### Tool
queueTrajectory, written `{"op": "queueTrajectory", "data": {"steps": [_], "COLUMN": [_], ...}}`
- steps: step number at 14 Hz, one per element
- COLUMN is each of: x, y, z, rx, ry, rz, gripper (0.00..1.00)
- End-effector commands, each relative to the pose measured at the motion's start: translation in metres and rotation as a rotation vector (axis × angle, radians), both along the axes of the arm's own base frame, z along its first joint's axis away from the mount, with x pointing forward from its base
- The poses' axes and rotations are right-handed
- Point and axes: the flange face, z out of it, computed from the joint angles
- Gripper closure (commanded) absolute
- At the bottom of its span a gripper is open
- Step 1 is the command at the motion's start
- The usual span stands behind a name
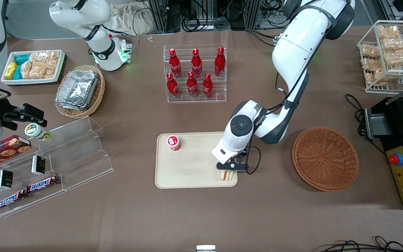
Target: Place sandwich from basket to tray
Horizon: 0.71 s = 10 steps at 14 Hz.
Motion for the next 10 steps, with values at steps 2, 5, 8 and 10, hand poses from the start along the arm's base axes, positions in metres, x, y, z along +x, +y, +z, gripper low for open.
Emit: {"op": "queueTrajectory", "data": {"steps": [2,5,8,10], "x": [0.008,0.001,0.016,0.017], "y": [0.002,0.017,0.096,0.128], "z": [0.034,0.116,0.191,0.224], "rx": [-0.008,0.065,0.124,0.125], "ry": [-0.037,-0.005,0.039,0.054], "rz": [0.07,0.079,0.118,0.06], "gripper": [0.0,0.0,0.0,0.0]}}
